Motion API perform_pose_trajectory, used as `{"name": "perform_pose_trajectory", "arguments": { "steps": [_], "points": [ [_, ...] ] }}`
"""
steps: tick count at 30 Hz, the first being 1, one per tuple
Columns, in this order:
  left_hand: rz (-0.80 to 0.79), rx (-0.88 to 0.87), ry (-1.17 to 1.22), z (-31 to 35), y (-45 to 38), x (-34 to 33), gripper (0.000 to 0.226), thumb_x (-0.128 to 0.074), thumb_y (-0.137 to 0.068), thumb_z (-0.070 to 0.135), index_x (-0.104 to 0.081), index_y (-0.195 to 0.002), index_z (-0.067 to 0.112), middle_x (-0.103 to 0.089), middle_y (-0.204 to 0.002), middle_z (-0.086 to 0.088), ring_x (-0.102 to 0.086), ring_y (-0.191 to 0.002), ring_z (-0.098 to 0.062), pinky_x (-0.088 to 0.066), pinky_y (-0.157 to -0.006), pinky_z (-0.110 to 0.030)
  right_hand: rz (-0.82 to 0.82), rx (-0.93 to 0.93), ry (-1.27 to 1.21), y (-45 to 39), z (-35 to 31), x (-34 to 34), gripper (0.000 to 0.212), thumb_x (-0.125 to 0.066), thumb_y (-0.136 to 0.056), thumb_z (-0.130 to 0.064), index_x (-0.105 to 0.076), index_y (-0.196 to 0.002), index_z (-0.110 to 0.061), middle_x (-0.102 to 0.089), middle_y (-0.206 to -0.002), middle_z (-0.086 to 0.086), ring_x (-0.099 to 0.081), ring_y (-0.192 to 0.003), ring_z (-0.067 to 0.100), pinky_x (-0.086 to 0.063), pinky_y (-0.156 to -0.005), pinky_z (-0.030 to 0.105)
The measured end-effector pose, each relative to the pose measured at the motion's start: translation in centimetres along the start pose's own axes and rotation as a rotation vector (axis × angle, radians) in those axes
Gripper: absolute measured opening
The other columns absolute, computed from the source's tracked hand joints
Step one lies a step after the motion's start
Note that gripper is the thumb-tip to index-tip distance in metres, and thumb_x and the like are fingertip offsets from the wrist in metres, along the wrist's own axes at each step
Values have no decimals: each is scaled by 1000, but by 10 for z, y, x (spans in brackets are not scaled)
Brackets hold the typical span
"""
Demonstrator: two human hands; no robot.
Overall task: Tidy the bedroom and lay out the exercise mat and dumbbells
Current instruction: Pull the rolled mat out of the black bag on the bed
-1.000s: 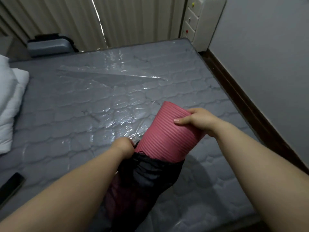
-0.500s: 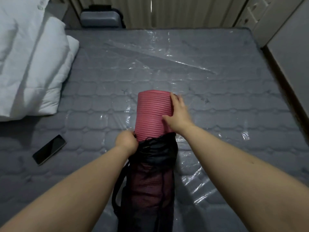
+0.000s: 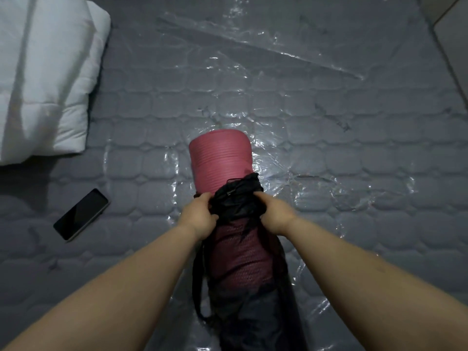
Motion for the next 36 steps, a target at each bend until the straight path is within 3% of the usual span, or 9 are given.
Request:
{"name": "perform_pose_trajectory", "arguments": {
  "steps": [5,8,10,14,18,22,28,31,36],
  "points": [
    [124,-64,-44,-8,4,-10,37,-67,-81,14,-47,-111,16,-57,-112,-5,-58,-101,-26,-41,-80,-27,184,80,66,-18,-7,-5,55,-49,-85,-8,-43,-139,-19,-48,-135,15,-51,-119,34,-40,-100,36],
    [133,-115,-136,-12,3,-21,32,-61,-86,15,-54,-117,14,-49,-122,-7,-53,-109,-27,-42,-89,-33,345,122,42,-26,-3,-4,22,-53,-83,-6,-64,-102,-8,-63,-108,14,-58,-101,34,-44,-82,34],
    [183,-118,-137,-15,3,-25,23,-56,-90,16,-61,-112,11,-51,-118,-7,-54,-106,-27,-44,-86,-34,374,160,57,-27,3,-7,12,-53,-82,-3,-62,-90,-5,-64,-97,14,-57,-93,35,-42,-75,35],
    [292,-141,-155,-12,4,-28,15,-49,-93,16,-62,-100,11,-56,-105,-8,-56,-92,-29,-38,-67,-32,395,194,17,-21,16,-10,8,-47,-90,-11,-53,-96,-10,-64,-94,17,-58,-85,37,-41,-66,37],
    [295,-149,-140,-15,14,-35,6,-44,-93,10,-50,-94,11,-63,-91,-16,-59,-81,-37,-29,-61,-32,284,150,170,-14,36,-20,10,-45,-93,-17,-50,-101,-13,-65,-101,18,-59,-89,40,-36,-66,35],
    [24,-193,-187,-15,32,-65,14,-43,-87,5,-43,-97,15,-63,-96,-15,-60,-88,-36,-35,-66,-32,203,53,123,8,64,-31,3,-47,-92,-13,-49,-91,-15,-63,-104,18,-58,-93,35,-35,-70,31],
    [-153,-252,-233,-13,54,-88,17,-44,-87,6,-38,-88,22,-62,-95,-8,-59,-89,-30,-42,-72,-30,226,35,23,18,77,-28,20,-46,-85,-2,-45,-81,-21,-63,-96,11,-57,-87,31,-33,-68,27],
    [-32,-312,-221,-15,50,-71,7,-45,-91,13,-51,-94,14,-52,-104,-11,-54,-93,-30,-45,-81,-36,232,33,67,18,71,-29,20,-46,-83,-2,-45,-81,-22,-63,-92,10,-56,-83,31,-30,-65,27],
    [57,-216,-70,-14,40,-63,5,-41,-93,10,-44,-92,14,-59,-89,-15,-53,-78,-32,-34,-65,-31,183,5,134,31,79,-42,17,-46,-78,-3,-42,-81,-20,-65,-95,15,-58,-90,35,-34,-68,32]
  ]
}}
Point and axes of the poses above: each hand's wrist, its own y-axis away from the middle knuckle, its own x-axis out of the back of the hand, z = x × y, the point moved 5 cm from there along -y, towards the middle knuckle
